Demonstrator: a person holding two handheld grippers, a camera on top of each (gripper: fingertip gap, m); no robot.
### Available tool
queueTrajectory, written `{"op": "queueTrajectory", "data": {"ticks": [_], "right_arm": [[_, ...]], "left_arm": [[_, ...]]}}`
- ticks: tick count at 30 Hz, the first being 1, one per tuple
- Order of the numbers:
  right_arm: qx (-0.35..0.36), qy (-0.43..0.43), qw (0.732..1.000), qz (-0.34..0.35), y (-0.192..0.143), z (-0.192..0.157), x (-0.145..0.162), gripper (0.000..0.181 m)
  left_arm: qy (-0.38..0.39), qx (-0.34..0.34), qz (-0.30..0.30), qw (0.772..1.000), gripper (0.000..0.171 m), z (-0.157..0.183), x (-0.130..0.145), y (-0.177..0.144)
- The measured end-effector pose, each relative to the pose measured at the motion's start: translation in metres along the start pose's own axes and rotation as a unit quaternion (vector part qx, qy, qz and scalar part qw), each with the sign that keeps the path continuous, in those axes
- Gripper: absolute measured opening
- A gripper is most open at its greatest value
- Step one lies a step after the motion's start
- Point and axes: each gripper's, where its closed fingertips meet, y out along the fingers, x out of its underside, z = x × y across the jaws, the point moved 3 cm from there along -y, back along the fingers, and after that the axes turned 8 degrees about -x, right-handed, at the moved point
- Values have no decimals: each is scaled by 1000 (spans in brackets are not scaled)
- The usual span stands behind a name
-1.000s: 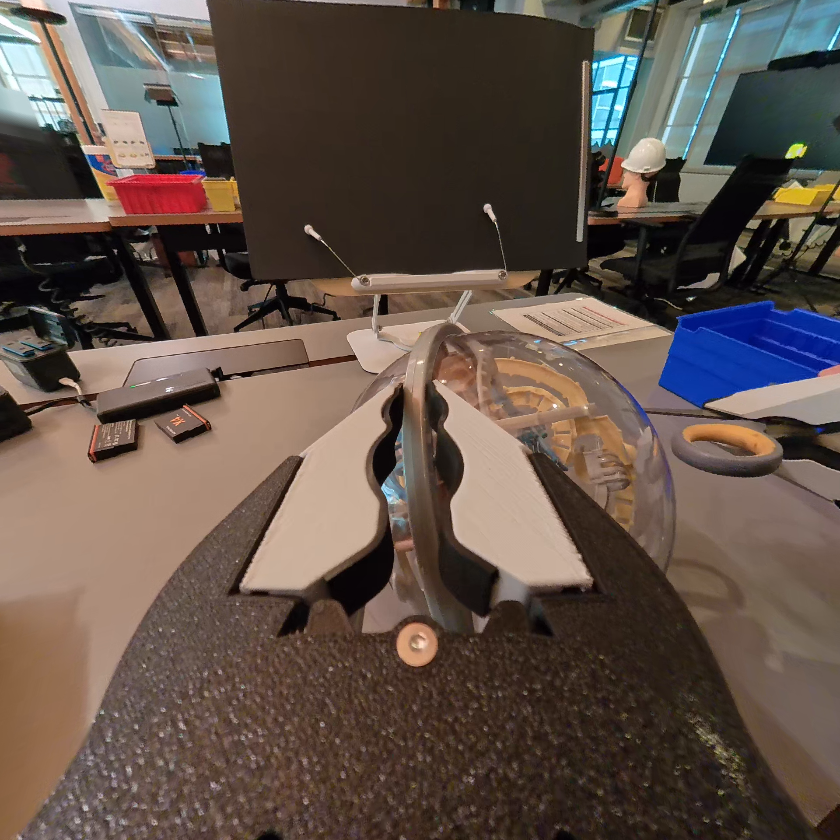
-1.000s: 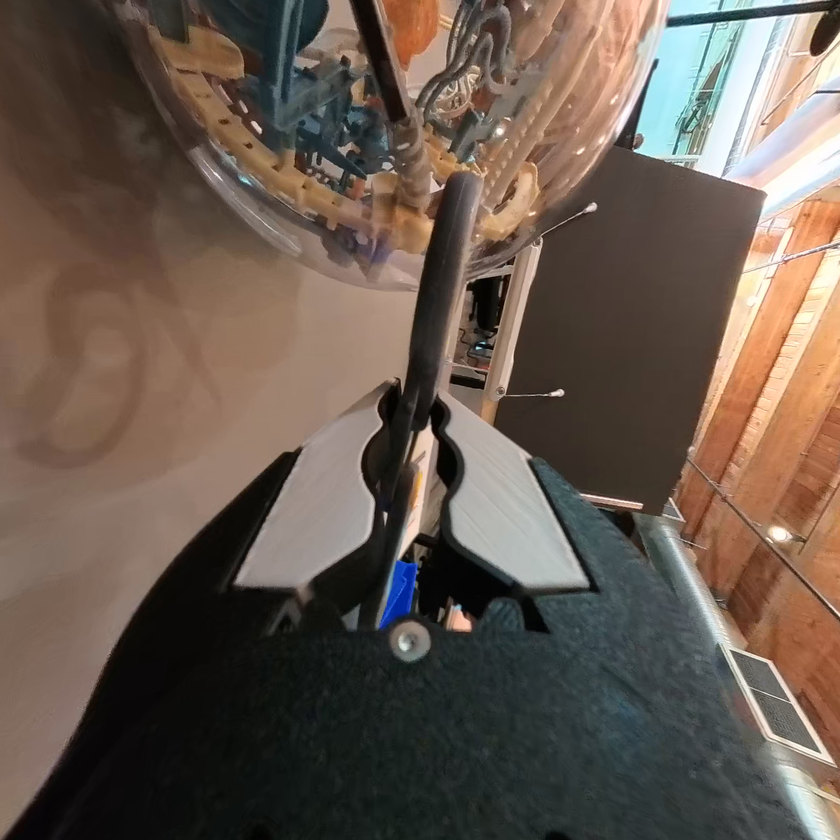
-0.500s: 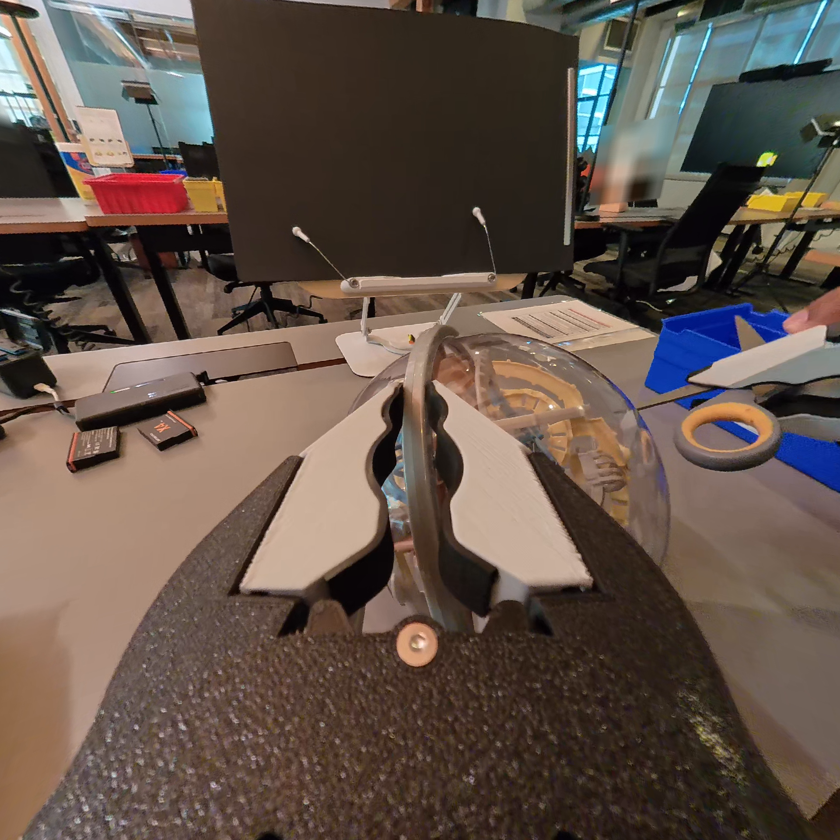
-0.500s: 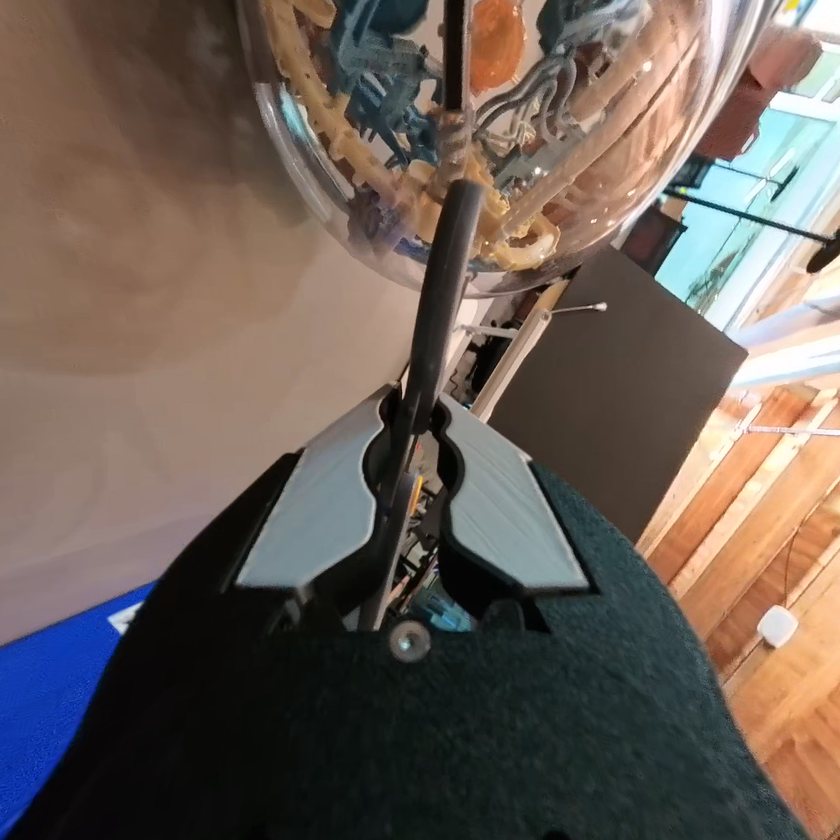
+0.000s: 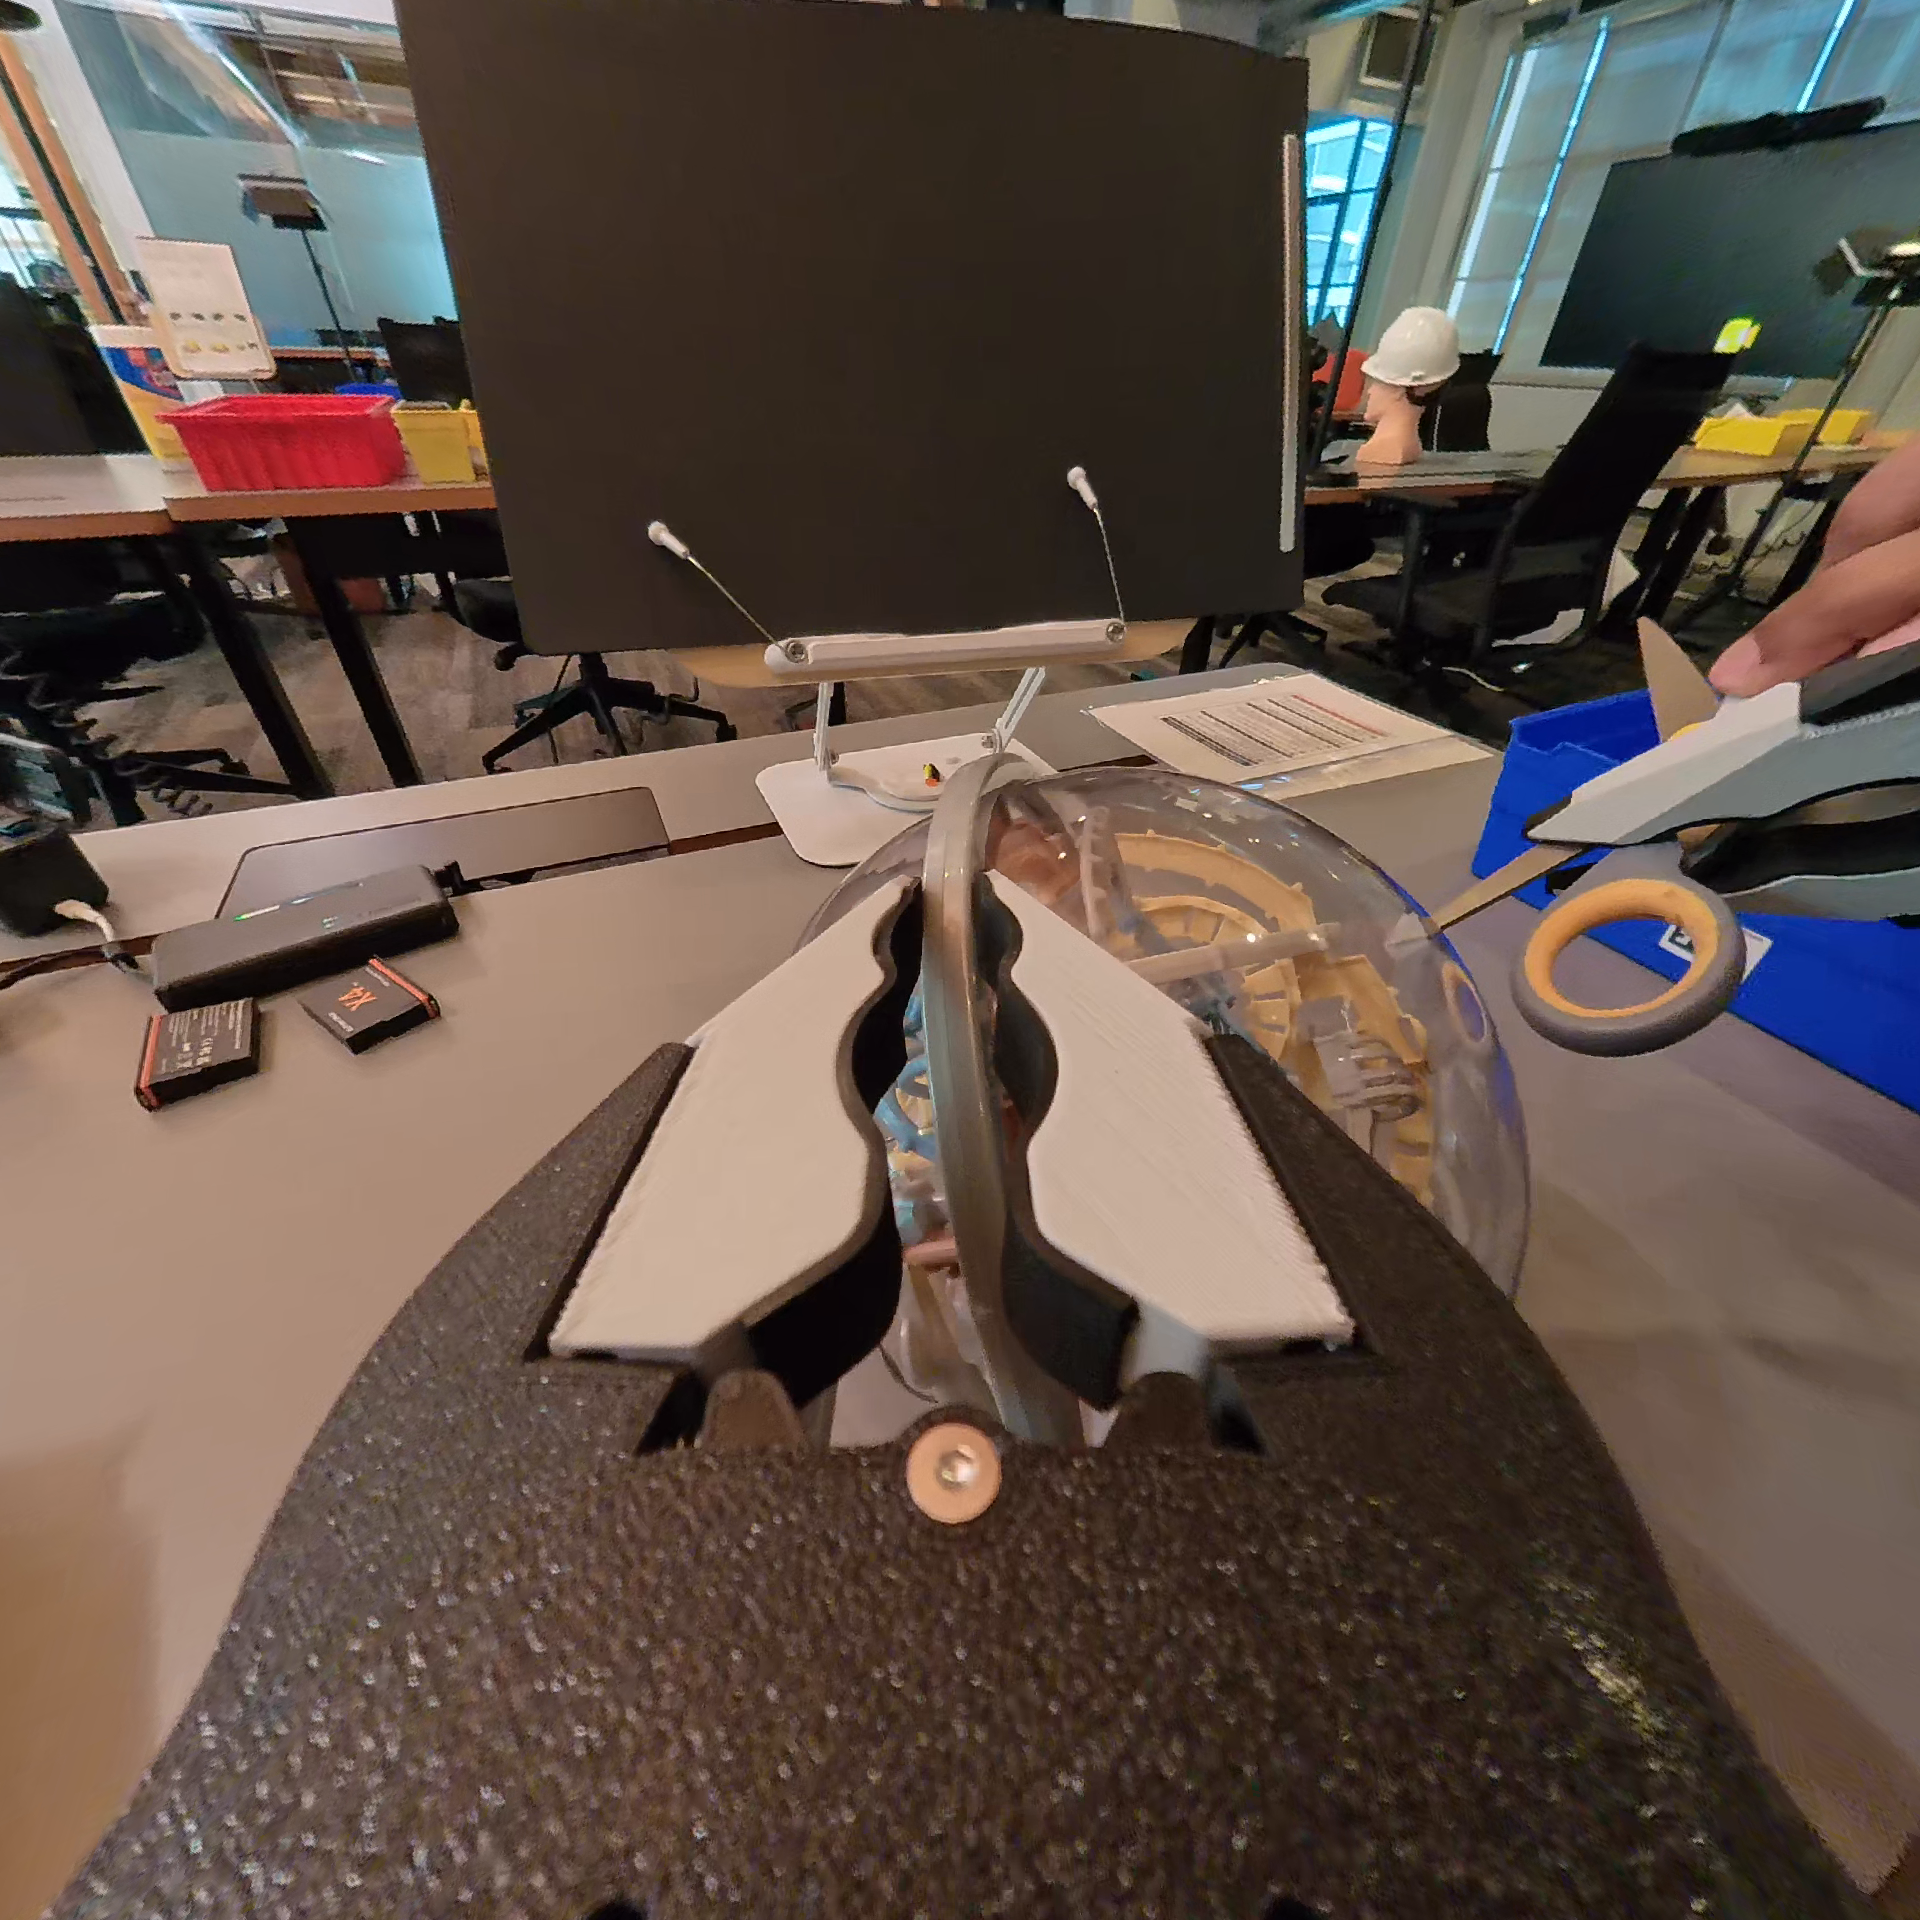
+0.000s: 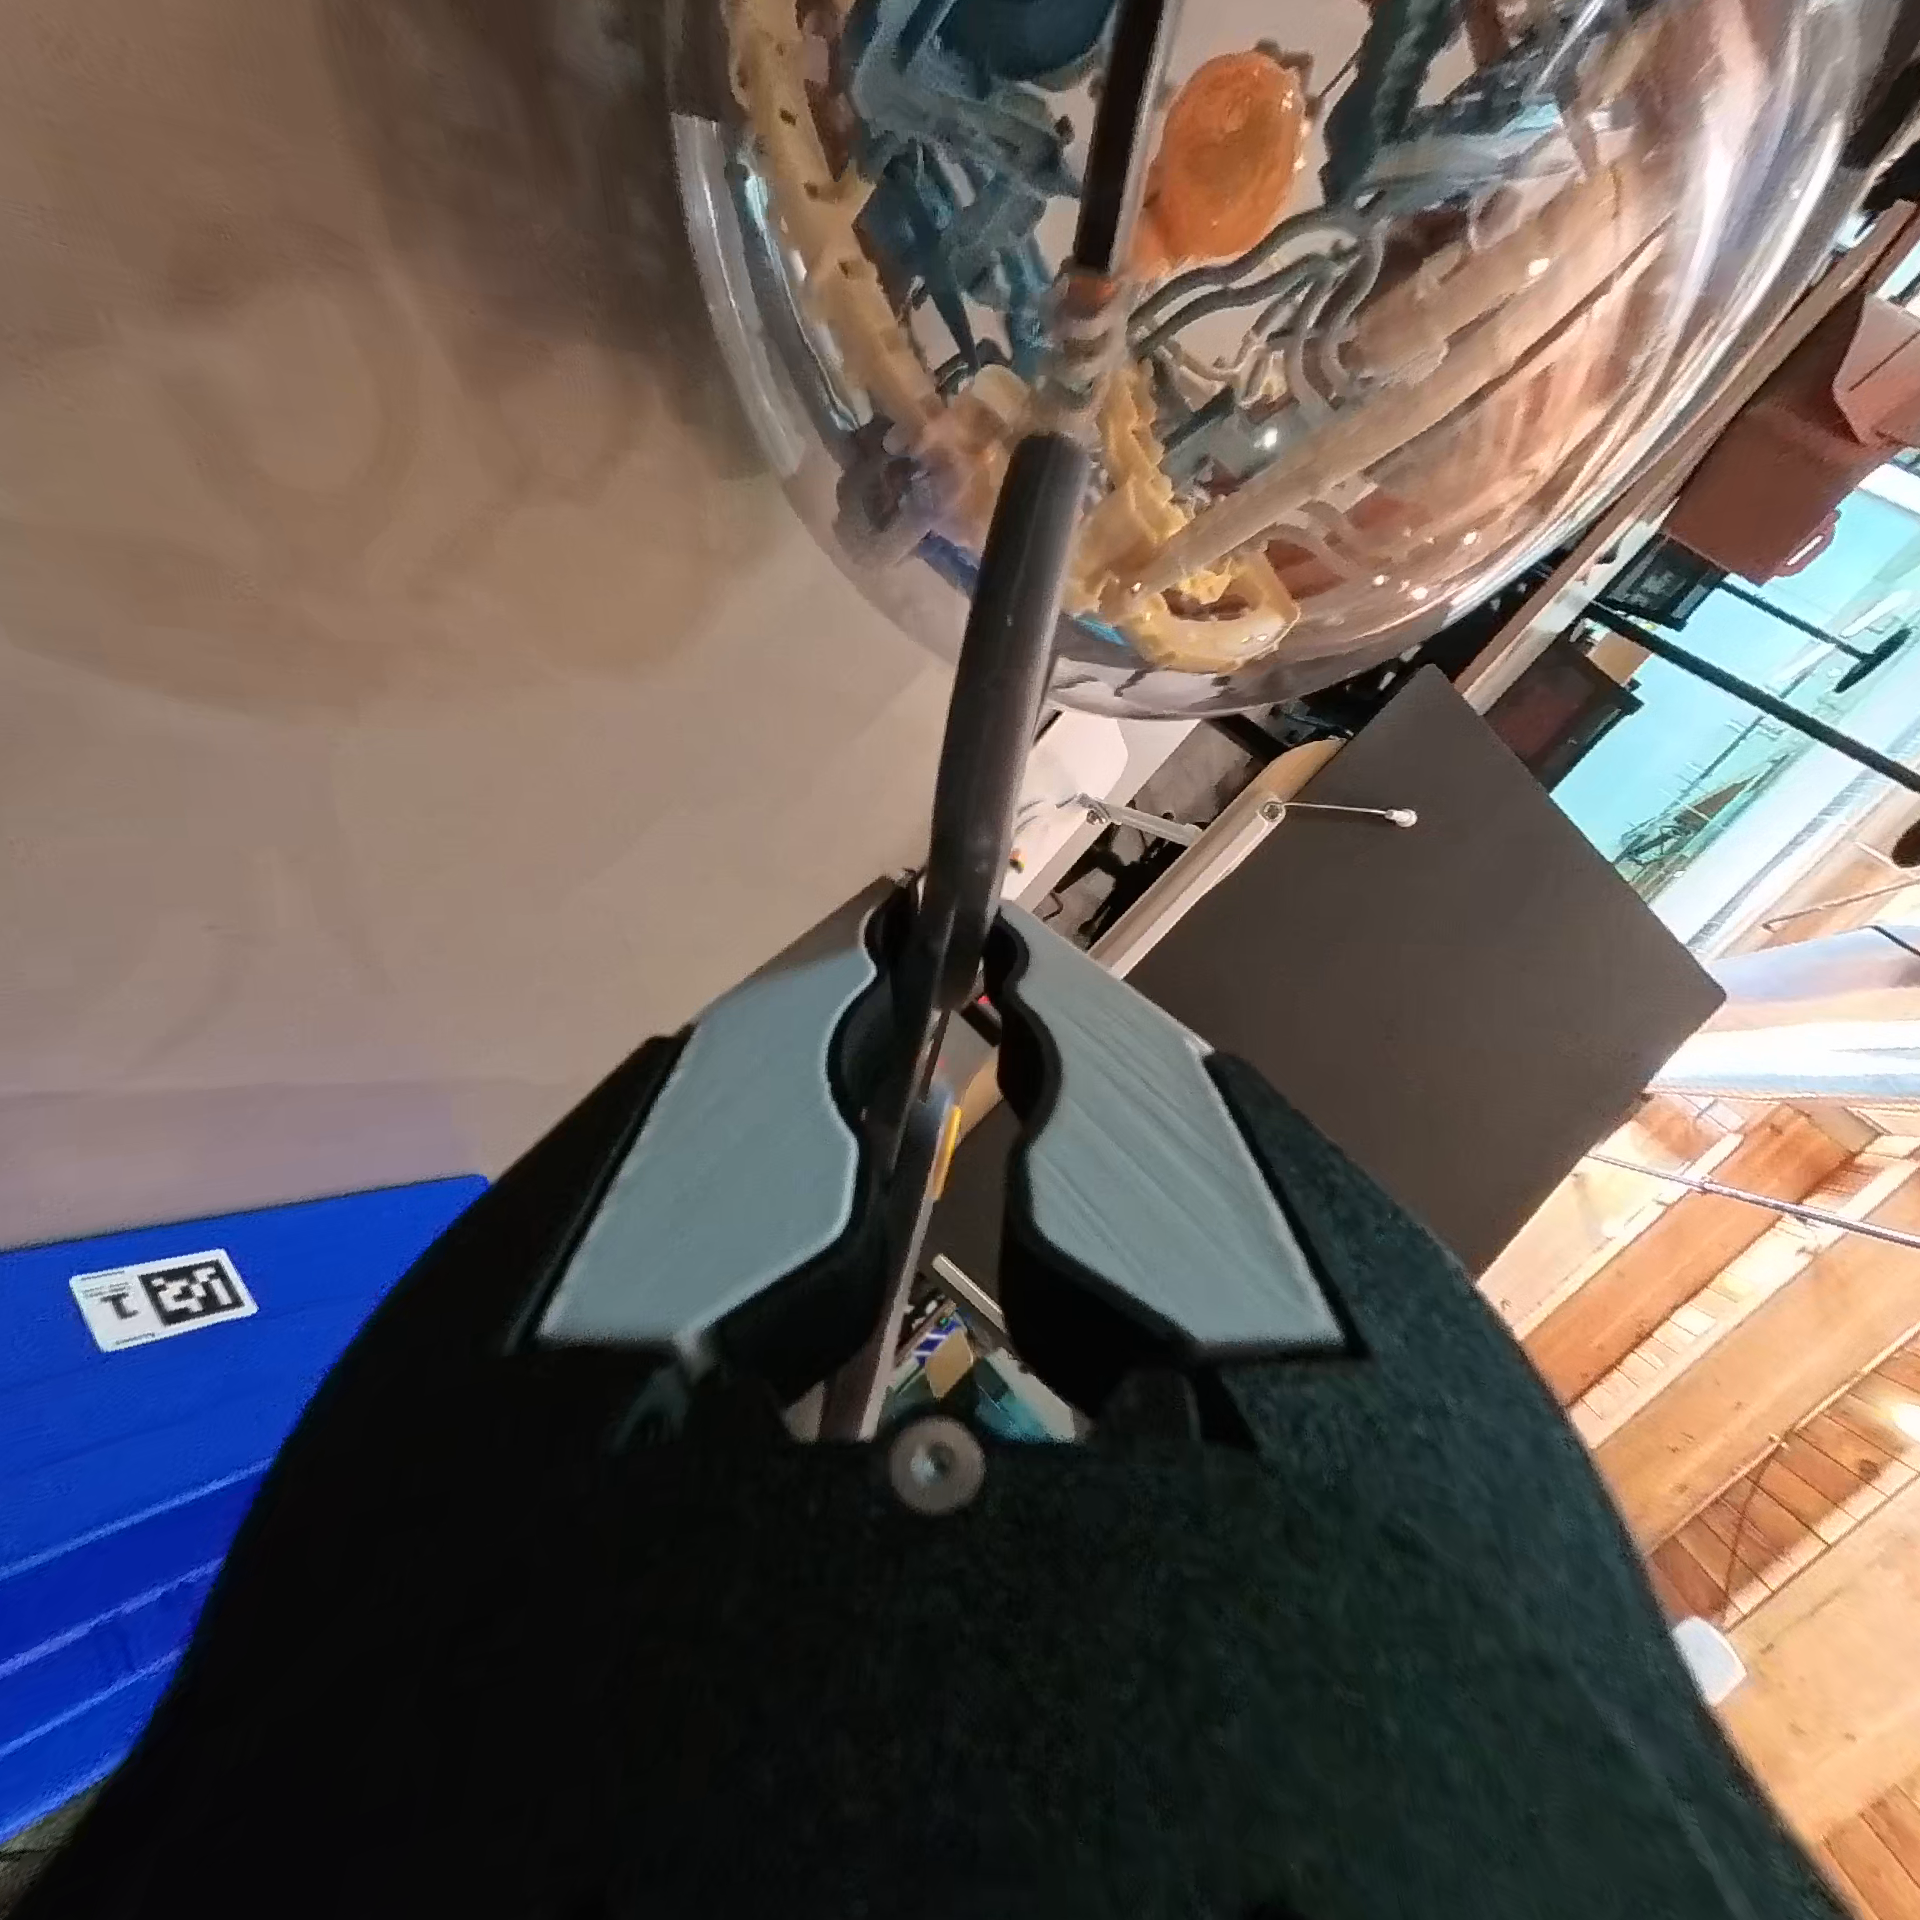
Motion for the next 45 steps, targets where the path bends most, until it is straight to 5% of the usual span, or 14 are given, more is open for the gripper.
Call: {"op": "queueTrajectory", "data": {"ticks": [11, 16, 21, 23, 25, 26, 29, 36, 40, 45], "right_arm": [[-123, 170, 974, 84, 4, 0, -1, 9], [-98, 154, 981, 69, 10, -2, 0, 8], [3, -5, 999, -34, 8, 5, 1, 7], [-65, -52, 996, -7, 17, -28, -23, 8], [-86, -104, 986, 94, 19, -62, -81, 11], [-99, -78, 988, 87, 25, -57, -79, 9], [-84, 31, 996, 27, 36, -34, -36, 9], [-69, 73, 995, 12, 32, -21, -6, 9], [-27, 97, 995, -19, 33, -9, 16, 9], [7, 208, 978, -21, 27, 9, 41, 9]], "left_arm": [[21, -6, 6, 1000, 8, -2, 1, 1], [25, -13, 8, 1000, 8, -5, 3, 0], [0, -2, 8, 1000, 7, 0, 0, 2], [4, 19, 21, 1000, 8, 10, -4, 2], [51, 30, 20, 998, 8, 37, 4, 8], [90, 3, 0, 996, 4, 37, 13, 12], [16, -1, -25, 1000, 0, 10, 18, 18], [24, 34, 30, 999, 0, -11, -14, 37], [-48, 80, 37, 995, 0, -31, -23, 60], [-50, 86, 2, 995, 32, -37, -10, 87]]}}
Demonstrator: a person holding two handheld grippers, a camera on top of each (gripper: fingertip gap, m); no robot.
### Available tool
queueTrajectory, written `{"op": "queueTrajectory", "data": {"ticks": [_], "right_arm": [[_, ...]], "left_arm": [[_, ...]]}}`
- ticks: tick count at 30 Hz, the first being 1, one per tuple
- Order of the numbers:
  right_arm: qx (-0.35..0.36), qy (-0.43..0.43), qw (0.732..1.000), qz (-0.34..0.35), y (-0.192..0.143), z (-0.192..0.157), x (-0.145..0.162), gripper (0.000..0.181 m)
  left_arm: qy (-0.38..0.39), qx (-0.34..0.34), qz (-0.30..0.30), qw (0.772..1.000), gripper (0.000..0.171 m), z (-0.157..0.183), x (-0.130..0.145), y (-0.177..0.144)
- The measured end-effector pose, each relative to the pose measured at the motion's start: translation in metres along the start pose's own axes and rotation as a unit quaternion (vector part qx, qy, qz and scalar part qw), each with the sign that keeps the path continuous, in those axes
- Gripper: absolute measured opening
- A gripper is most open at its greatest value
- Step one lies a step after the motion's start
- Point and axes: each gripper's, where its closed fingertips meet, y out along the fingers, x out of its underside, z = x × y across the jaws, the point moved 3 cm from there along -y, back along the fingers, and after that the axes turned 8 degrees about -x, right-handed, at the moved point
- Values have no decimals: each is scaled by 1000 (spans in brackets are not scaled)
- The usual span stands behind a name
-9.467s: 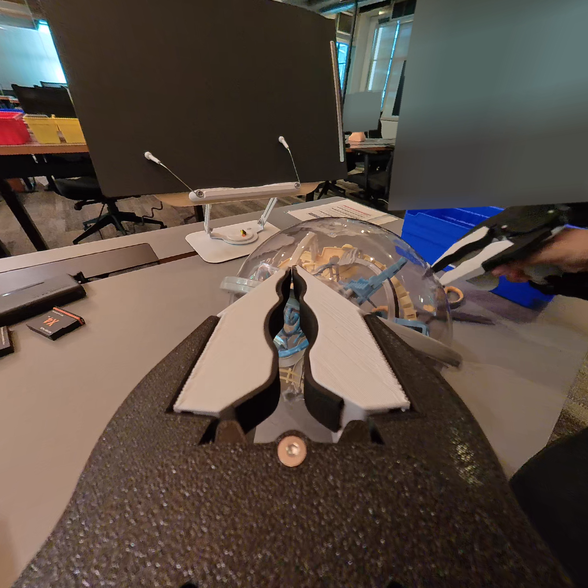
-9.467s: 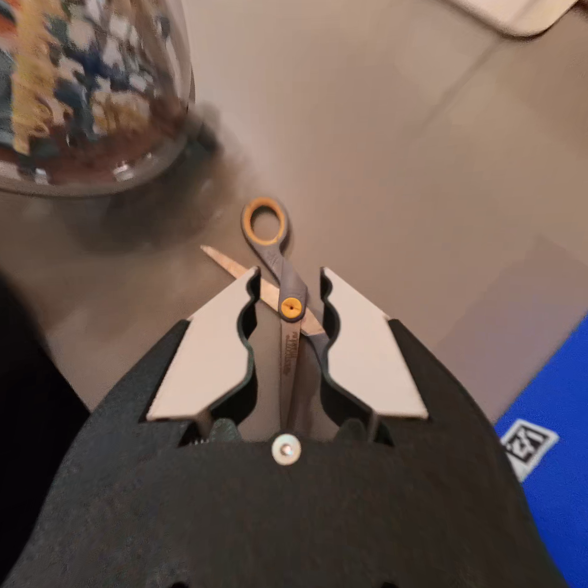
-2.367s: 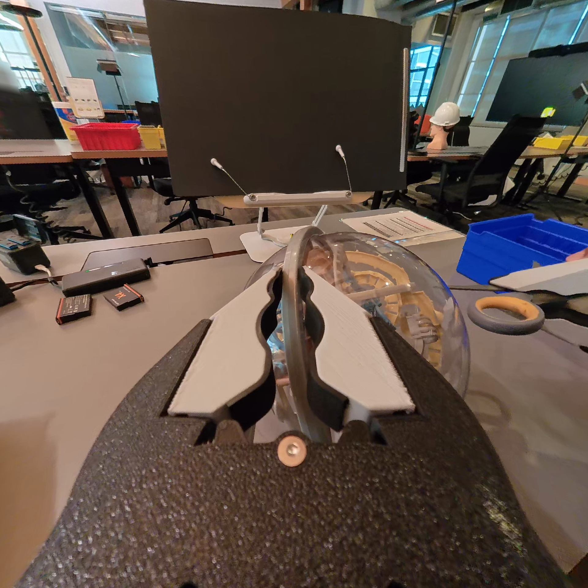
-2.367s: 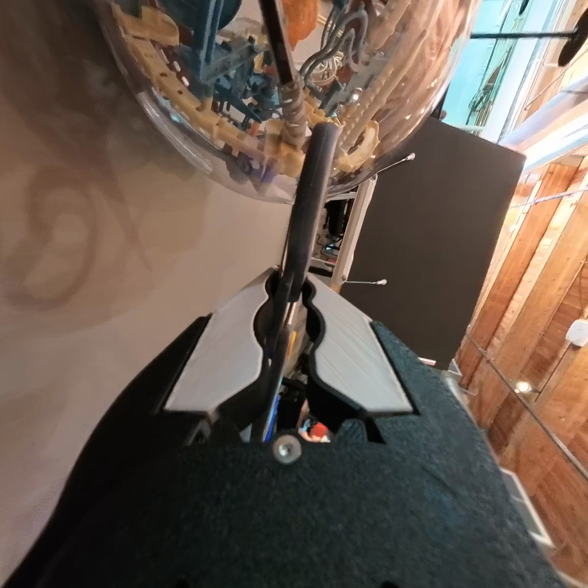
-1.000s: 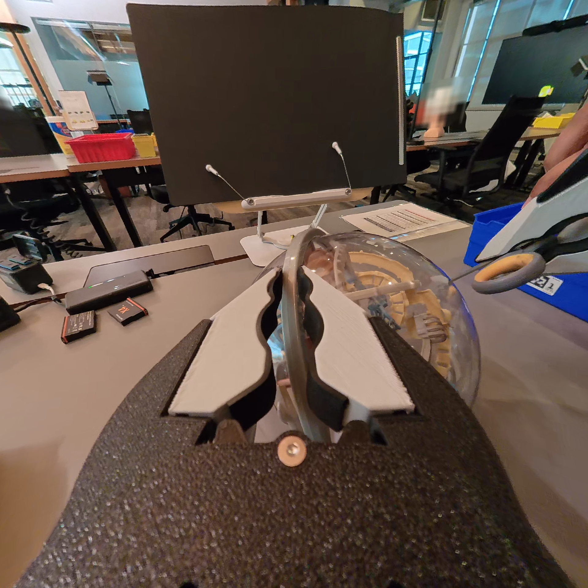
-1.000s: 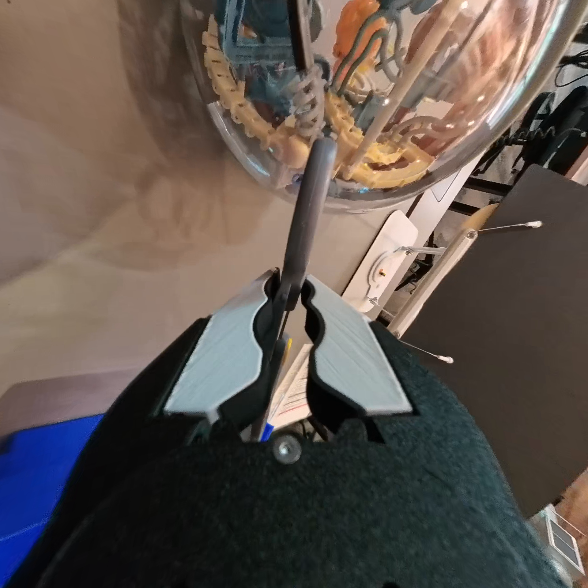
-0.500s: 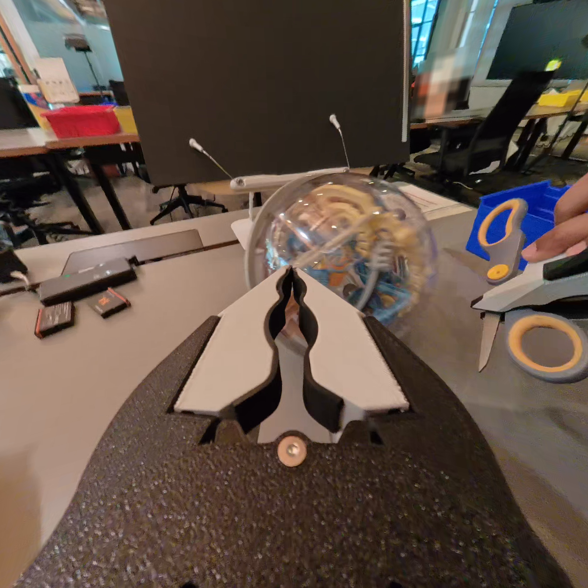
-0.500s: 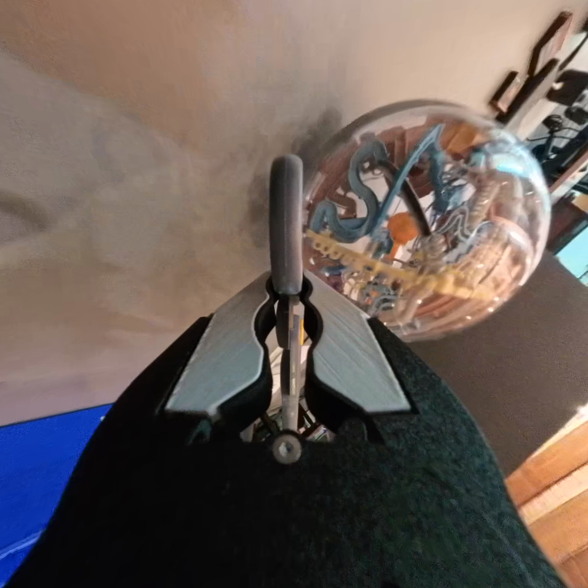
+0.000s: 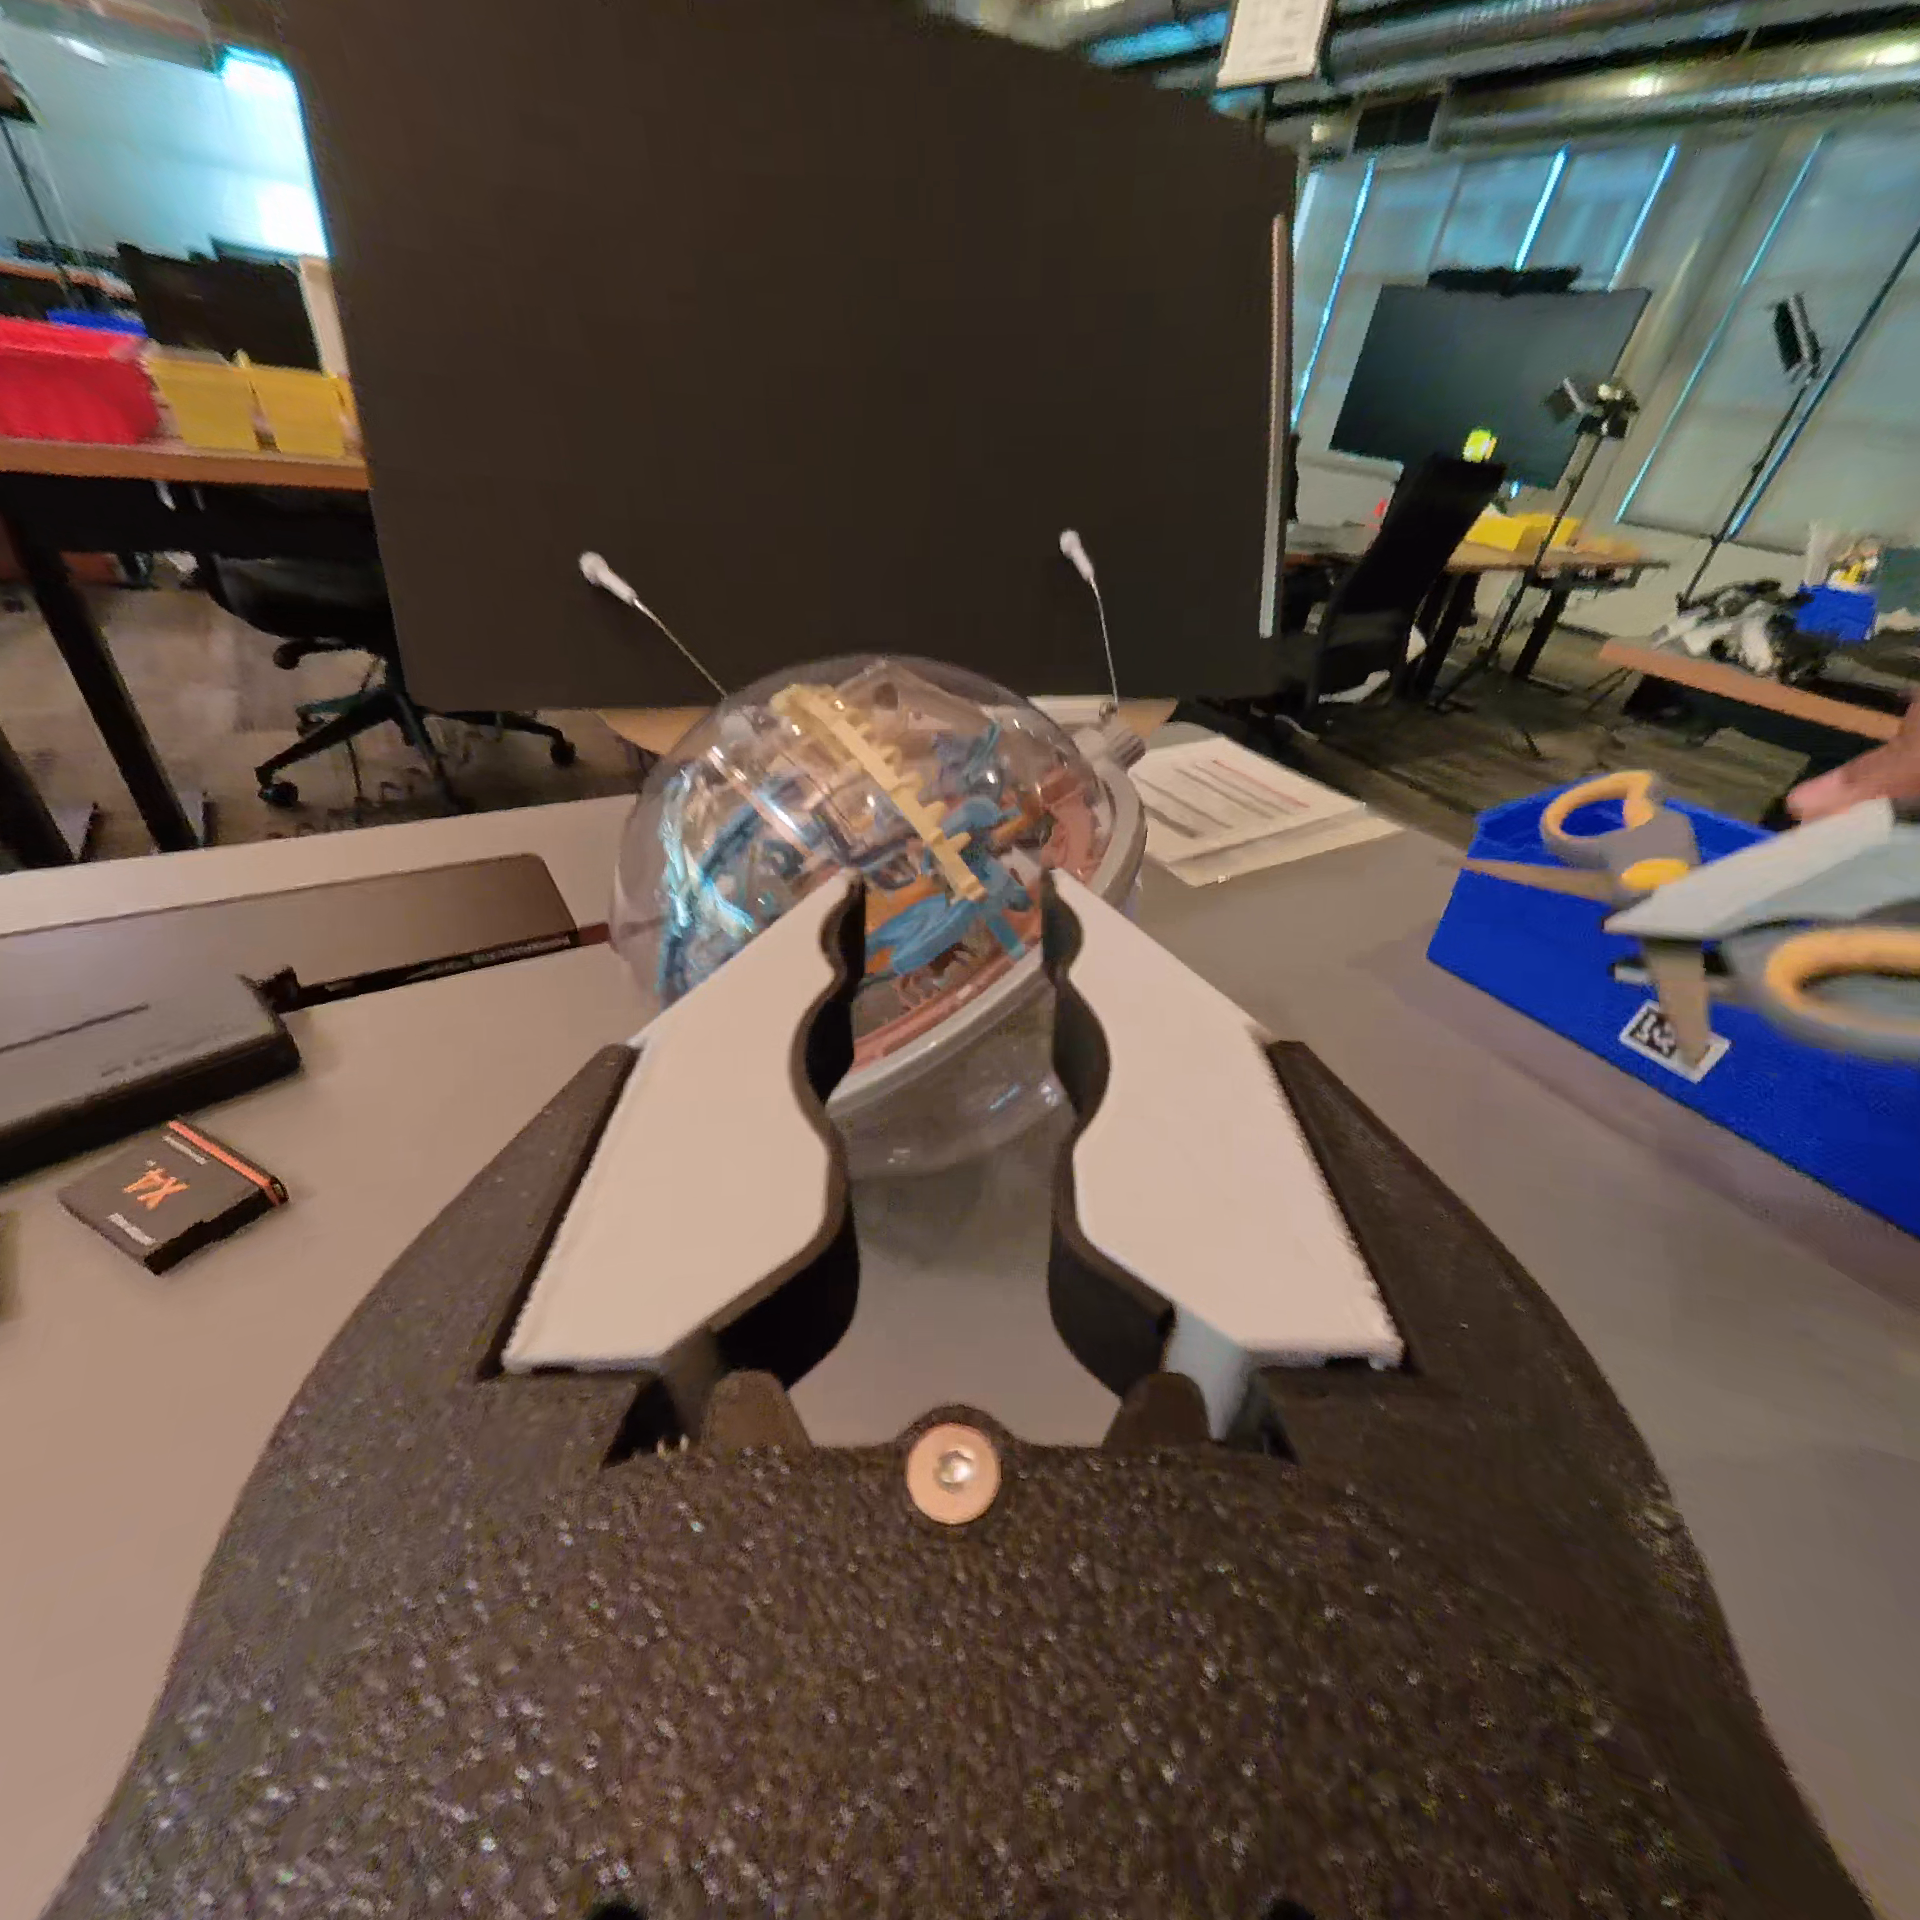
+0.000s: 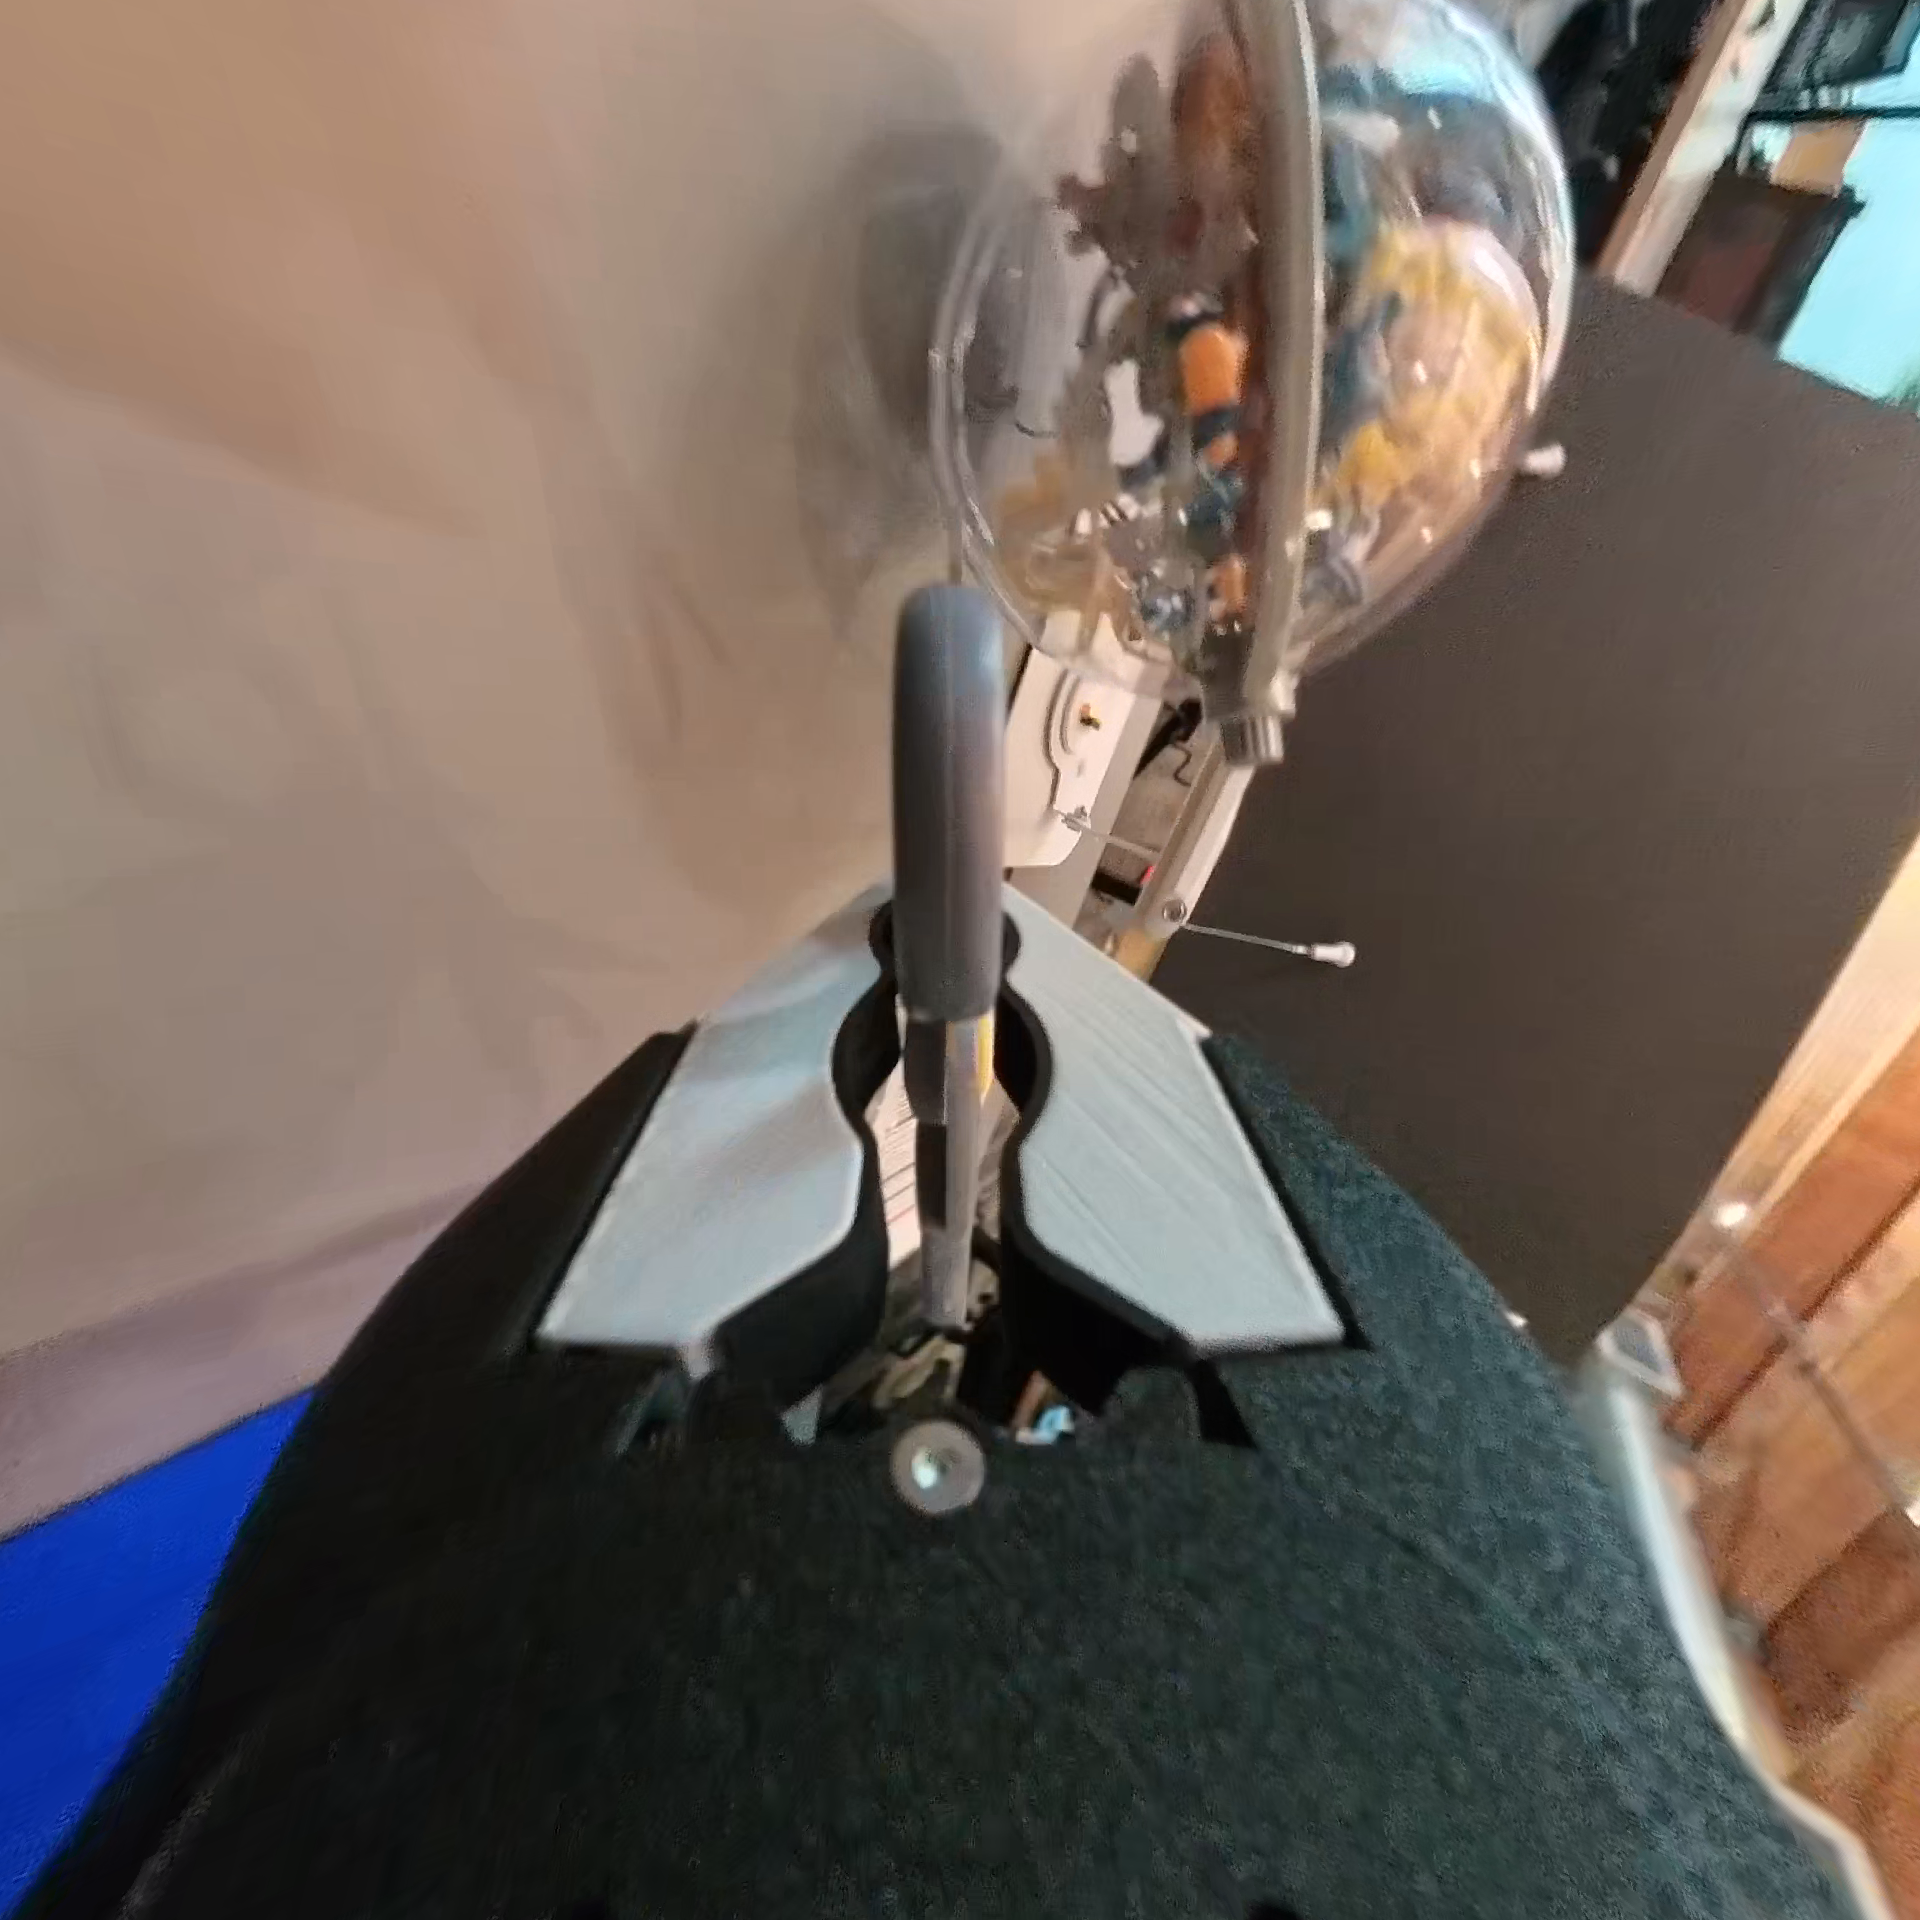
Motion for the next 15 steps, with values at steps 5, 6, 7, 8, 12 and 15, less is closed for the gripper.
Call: {"op": "queueTrajectory", "data": {"ticks": [5, 6, 7, 8, 12, 15], "right_arm": [[-2, 105, 994, 11, 2, 8, 21, 10], [-6, 124, 992, 15, 4, 9, 24, 10], [-10, 144, 989, 19, 6, 9, 27, 10], [-15, 163, 986, 23, 8, 9, 30, 10], [-36, 226, 972, 53, 14, 11, 37, 9], [-49, 266, 959, 81, 18, 13, 37, 9]], "left_arm": [[17, 34, -8, 999, 47, 11, 13, 9], [22, 33, -12, 999, 48, 10, 15, 10], [24, 32, -14, 999, 49, 9, 16, 11], [21, 30, -17, 999, 49, 6, 16, 12], [30, 22, -48, 998, 50, 6, 26, 16], [51, 2, -67, 996, 50, 8, 41, 17]]}}
